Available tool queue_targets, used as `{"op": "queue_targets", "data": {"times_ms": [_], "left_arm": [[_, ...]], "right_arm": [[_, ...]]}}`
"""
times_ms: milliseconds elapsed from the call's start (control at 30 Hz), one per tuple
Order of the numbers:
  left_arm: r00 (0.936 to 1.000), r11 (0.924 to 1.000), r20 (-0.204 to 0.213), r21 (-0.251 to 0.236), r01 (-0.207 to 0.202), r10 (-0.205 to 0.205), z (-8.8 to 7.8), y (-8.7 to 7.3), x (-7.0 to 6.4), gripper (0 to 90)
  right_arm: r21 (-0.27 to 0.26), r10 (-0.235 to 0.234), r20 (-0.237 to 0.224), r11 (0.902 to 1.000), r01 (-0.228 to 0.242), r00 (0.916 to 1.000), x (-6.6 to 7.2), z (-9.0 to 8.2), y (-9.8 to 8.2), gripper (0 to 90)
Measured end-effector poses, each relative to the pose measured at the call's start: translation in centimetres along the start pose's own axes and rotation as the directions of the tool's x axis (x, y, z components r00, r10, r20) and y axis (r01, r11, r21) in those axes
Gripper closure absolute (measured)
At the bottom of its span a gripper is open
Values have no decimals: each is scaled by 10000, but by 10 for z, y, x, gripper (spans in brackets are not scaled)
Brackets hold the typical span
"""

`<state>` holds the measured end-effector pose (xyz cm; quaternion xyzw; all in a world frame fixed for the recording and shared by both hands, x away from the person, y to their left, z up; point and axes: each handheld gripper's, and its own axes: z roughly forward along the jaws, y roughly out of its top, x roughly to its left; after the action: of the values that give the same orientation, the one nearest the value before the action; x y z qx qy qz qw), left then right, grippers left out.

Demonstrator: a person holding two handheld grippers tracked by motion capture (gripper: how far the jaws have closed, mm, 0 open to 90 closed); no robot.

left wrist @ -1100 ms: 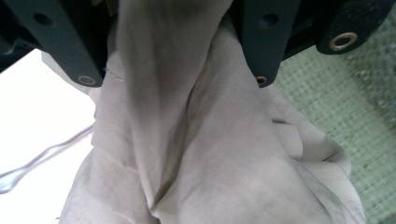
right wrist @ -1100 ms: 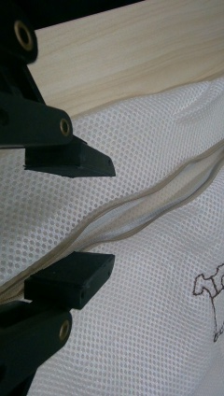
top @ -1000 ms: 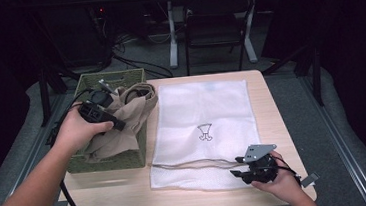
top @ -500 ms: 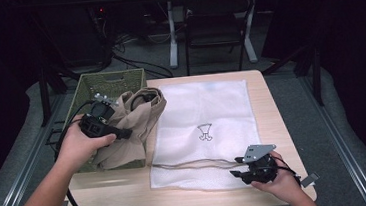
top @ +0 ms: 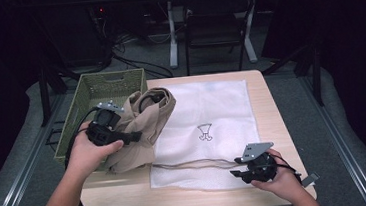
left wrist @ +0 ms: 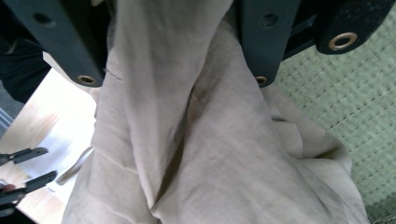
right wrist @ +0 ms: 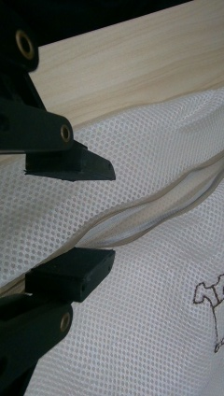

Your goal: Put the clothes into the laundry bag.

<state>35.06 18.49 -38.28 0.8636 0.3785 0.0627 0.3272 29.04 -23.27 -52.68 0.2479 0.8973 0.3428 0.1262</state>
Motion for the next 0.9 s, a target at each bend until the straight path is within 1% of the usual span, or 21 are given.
{"op": "queue_targets", "data": {"times_ms": [33,133,167,233,300,433,467,500,533,567,667,733,767,800,900], "left_arm": [[9999,10000,107,-49,-10,10,0,-1,-1,600],[9999,9996,73,-246,-149,151,2,-5,-7,600],[9999,9996,73,-246,-149,151,2,-5,-7,600],[9995,9995,228,-253,-205,211,3,-8,-10,601],[9985,9990,422,-272,-343,354,5,-10,-14,600],[9978,9976,297,-369,-586,597,8,-11,-23,600],[9967,9964,378,-469,-704,722,9,-11,-28,600],[9967,9964,378,-469,-704,722,9,-11,-28,601],[9965,9962,440,-546,-682,706,10,-11,-30,601],[9955,9954,544,-605,-739,772,11,-11,-32,601],[9945,9938,681,-832,-740,797,13,-11,-37,600],[9931,9934,760,-777,-838,897,16,-10,-39,600],[9931,9934,760,-777,-838,897,16,-10,-39,600],[9928,9932,752,-762,-878,935,18,-9,-40,601],[9927,9935,792,-759,-850,910,21,-11,-41,601]], "right_arm": [[51,-23,-24,10000,23,10000,-1,-1,1,555],[119,-45,15,9999,45,10000,-1,-4,5,559],[119,-45,15,9999,45,10000,-1,-4,5,559],[132,-82,9,9999,82,10000,0,-4,8,560],[155,-34,-18,9999,34,10000,0,-5,10,564],[108,-42,-110,9999,44,9999,1,-6,13,570],[87,-55,-119,9999,56,9999,1,-7,15,569],[98,-42,-126,9999,43,9999,0,-7,16,569],[98,-42,-126,9999,43,9999,0,-7,16,569],[119,-51,-138,9999,52,9999,0,-7,16,570],[300,-6,-184,9996,11,9998,-2,-7,17,570],[369,144,-143,9992,-138,9998,-4,-7,19,582],[369,144,-143,9992,-138,9998,-4,-7,19,582],[427,225,-106,9988,-221,9997,-6,-6,20,606],[519,176,-46,9985,-174,9998,-9,-4,23,630]]}}
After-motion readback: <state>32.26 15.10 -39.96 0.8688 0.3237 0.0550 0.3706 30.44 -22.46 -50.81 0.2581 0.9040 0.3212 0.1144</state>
